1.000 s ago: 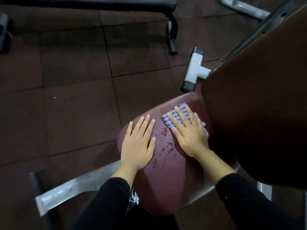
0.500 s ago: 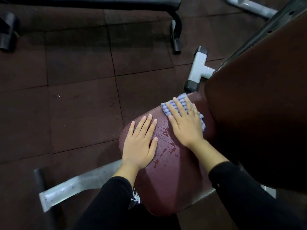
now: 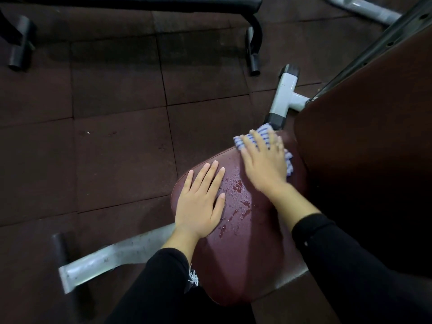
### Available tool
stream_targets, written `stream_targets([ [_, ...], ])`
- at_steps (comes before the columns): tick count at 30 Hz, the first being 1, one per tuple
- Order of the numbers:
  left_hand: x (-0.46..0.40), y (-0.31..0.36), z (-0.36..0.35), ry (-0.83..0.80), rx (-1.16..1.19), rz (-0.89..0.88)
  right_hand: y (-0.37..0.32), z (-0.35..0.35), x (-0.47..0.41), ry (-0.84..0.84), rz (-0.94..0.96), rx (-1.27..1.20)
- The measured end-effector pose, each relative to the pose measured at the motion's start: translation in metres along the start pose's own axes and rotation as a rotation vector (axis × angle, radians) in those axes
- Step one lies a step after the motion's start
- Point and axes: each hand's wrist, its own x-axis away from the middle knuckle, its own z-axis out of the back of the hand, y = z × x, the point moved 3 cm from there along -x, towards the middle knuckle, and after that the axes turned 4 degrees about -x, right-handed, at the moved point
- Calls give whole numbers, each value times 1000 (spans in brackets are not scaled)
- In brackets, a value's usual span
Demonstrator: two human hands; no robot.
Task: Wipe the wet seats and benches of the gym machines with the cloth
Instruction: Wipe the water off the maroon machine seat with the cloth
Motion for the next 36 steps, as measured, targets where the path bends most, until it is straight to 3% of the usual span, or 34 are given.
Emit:
stream_targets([
  [4, 0, 0, 0, -15, -9, 1, 10, -2, 59, 27, 203, 33],
  [11, 1, -1, 1, -42, -25, -1, 39, -7, 121, -17, -94, -6],
  [17, 6, -10, 8, -42, 4, -20, 38, -3, 132, -3, -121, 97],
  [24, 16, -25, 6, -71, -19, 93, 13, -12, 121, 38, -134, 68],
  [30, 16, -30, 1, -60, -24, 59, -52, -30, 166, -5, 159, 12],
  [33, 16, -30, 2, -59, -21, 58, -28, -30, 198, 6, 256, 14],
  [36, 16, -29, 2, -59, -17, 62, 12, -24, 197, 20, 224, 55],
])
